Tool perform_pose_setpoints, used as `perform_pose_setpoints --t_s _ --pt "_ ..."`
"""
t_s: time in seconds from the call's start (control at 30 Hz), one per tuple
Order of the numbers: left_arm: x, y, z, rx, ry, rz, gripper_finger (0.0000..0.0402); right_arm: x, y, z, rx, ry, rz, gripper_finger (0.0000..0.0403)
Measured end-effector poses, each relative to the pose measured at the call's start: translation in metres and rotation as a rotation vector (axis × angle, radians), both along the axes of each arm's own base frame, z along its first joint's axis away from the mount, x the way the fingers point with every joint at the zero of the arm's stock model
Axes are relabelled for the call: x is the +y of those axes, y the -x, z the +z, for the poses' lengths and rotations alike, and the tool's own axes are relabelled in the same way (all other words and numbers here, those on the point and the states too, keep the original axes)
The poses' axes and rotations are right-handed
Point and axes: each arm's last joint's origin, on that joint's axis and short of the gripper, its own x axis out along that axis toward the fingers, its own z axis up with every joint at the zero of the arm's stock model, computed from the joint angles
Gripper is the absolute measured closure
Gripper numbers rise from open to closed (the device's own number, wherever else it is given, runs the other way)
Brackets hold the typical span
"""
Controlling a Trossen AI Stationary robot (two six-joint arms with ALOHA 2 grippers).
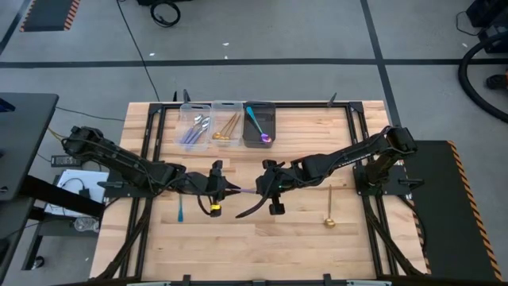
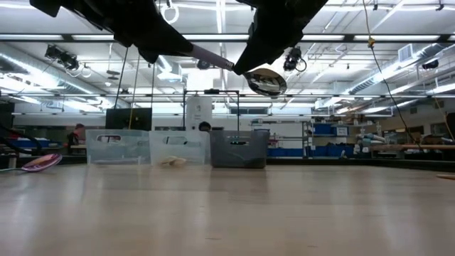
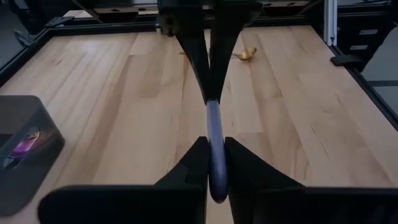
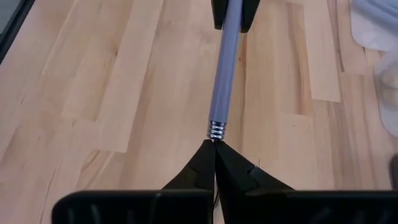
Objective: Sort silverware by color (type)
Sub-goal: Put the violet spoon into the left transparent bin
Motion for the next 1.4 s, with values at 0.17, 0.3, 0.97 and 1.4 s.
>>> perform_pose_setpoints --t_s 0.17,0.3,0.97,1.4 --pt "0.0 0.0 0.0 0.0 0.004 0.007 0.0366 0.0 -0.001 0.0 -0.008 -0.006 -0.005 0.0367" --pt "0.0 0.0 0.0 0.002 0.006 0.016 0.0366 0.0 -0.001 0.0 -0.011 0.001 -0.015 0.0335" --pt "-0.006 0.01 -0.009 0.07 -0.026 0.183 0.0366 -0.005 0.028 0.031 -0.061 0.163 -0.182 0.025" --pt "-0.005 0.009 -0.014 0.081 -0.047 0.232 0.0366 0.008 0.038 -0.019 -0.134 0.106 -0.206 0.025"
